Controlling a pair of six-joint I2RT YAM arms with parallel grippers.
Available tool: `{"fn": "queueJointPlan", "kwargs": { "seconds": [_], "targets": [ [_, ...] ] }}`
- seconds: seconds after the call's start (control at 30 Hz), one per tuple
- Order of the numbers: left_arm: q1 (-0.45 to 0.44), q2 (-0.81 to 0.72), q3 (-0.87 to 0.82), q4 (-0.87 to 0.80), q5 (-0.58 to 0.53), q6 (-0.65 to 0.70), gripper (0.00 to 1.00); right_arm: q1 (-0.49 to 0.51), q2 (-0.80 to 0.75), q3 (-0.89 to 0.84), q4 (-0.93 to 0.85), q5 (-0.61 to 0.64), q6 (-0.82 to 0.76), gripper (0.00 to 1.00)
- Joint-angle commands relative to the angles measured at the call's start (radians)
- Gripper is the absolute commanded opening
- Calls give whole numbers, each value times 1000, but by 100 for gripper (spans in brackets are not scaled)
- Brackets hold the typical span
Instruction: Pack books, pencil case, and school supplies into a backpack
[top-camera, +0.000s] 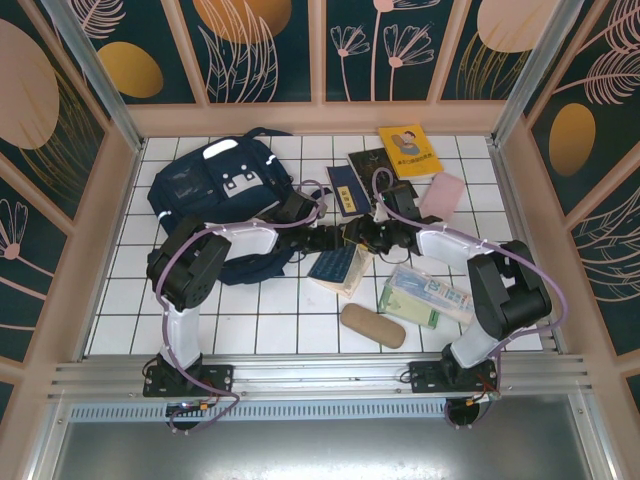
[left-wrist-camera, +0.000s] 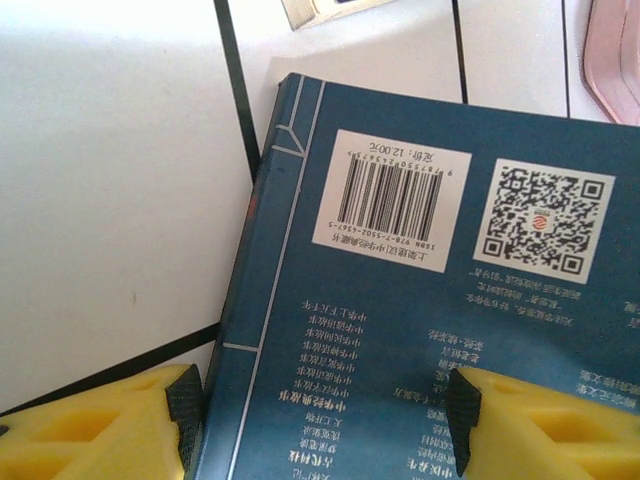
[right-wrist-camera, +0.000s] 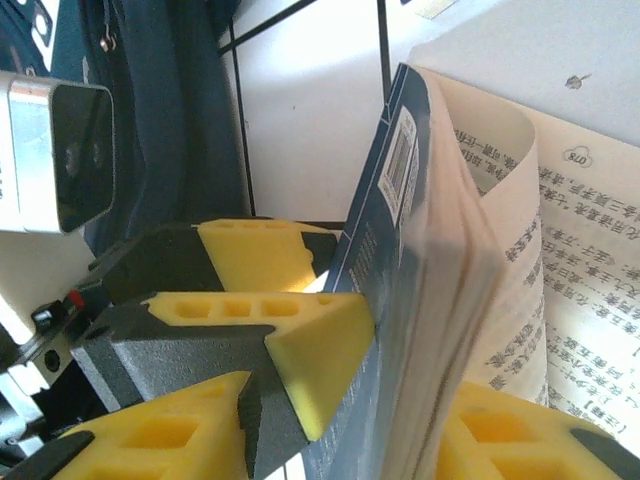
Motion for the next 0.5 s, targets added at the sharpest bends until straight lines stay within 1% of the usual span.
{"fn": "queueJointPlan", "kwargs": {
  "seconds": [0.0, 0.23, 0.37, 0.47],
  "targets": [
    [15, -45, -18, -17, 6, -10, 67, 11, -20, 25, -52, 29, -29, 43],
    [29, -55, -27, -11, 19, -18, 67, 19, 24, 2, 4, 9, 2, 43],
    [29, -38, -31, 8, 52, -34, 67, 23, 47, -29, 105, -25, 61, 42],
    [28, -24, -38, 29, 76, -49, 67, 32, 75, -41, 178, -40, 105, 40]
  ]
}}
